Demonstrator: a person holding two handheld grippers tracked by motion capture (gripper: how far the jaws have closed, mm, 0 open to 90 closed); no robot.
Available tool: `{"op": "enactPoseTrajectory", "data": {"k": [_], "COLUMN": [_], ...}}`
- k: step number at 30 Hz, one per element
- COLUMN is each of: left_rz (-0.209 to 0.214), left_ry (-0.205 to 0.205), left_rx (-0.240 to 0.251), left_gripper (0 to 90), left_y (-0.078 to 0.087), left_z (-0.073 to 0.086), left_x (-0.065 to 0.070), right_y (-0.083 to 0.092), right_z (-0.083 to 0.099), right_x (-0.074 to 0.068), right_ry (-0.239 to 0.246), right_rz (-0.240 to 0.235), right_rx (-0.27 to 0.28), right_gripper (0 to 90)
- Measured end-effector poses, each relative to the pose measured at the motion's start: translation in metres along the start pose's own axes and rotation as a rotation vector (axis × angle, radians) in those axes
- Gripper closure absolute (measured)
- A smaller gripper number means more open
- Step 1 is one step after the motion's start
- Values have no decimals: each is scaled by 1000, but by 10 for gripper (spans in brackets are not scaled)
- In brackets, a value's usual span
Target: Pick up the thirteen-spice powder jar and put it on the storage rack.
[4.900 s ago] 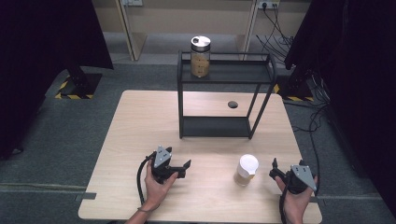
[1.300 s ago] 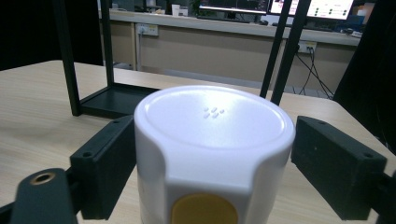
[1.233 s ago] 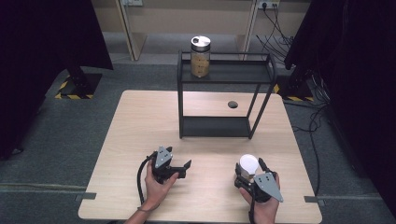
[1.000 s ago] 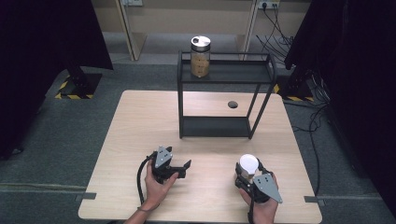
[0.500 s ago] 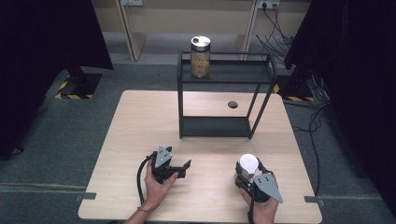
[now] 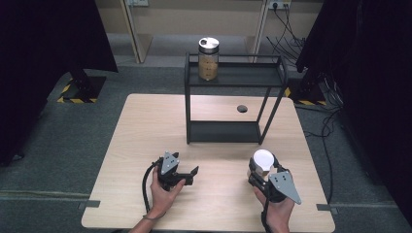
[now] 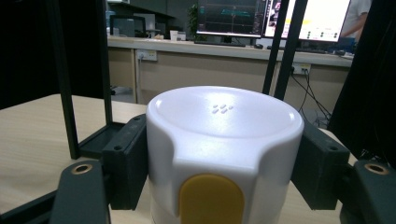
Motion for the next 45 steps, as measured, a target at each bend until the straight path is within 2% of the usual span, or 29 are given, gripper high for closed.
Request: {"op": "enactPoseTrajectory", "data": {"k": [12, 27, 37, 45], "left_rz": [-1, -2, -2, -2], "left_ry": [2, 0, 0, 0], "left_rx": [2, -2, -2, -2], "left_gripper": [26, 26, 26, 26], "left_y": [0, 0, 0, 0], "left_z": [0, 0, 0, 0], "left_x": [0, 0, 0, 0], "right_y": [-14, -28, -38, -44], "right_z": [-29, -43, -62, -70], "right_x": [-3, -3, -4, -3], "right_ry": [12, 8, 12, 3], "right_rz": [-7, -1, 6, 10], "right_rx": [46, 41, 62, 65], "right_gripper": [305, 306, 306, 306]}}
Point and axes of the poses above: each handheld gripper's, and its own axes: y roughly backward along the jaws, z roughly out of its underside, x roughly to its right, the point moved 7 cm from there along -y, roughly forward along the jaws, and after that the axes turned 10 degrees about -y, right-handed, at the moved point
